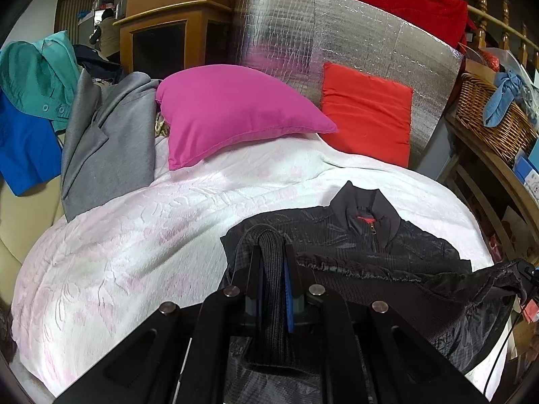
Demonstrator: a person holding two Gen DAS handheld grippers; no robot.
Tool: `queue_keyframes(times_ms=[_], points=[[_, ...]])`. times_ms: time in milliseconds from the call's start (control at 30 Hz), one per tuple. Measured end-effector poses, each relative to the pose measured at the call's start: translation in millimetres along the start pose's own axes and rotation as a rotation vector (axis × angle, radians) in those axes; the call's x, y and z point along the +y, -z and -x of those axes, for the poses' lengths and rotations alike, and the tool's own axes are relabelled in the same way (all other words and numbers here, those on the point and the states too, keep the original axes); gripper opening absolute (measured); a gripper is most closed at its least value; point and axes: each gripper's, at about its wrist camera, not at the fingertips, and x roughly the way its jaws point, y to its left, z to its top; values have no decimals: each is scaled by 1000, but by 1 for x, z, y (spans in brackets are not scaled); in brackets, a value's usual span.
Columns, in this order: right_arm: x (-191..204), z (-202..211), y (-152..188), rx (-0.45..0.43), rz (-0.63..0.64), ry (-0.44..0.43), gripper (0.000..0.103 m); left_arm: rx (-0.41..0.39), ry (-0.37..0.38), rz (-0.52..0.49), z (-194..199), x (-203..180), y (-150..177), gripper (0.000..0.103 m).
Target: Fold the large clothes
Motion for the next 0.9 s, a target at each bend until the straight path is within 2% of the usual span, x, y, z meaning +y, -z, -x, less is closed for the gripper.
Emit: queue_keyframes(times_ms=[233,500,900], points=[[6,3,-12,-14,7,-12,8,-14,6,-15,0,-1,-12,11],[15,-7,-40,-26,10,-16,8,-22,8,-29,-10,-7,-41,11],[13,-73,-89,26,10,33,8,45,-32,-25,-65,-13,-67,11]])
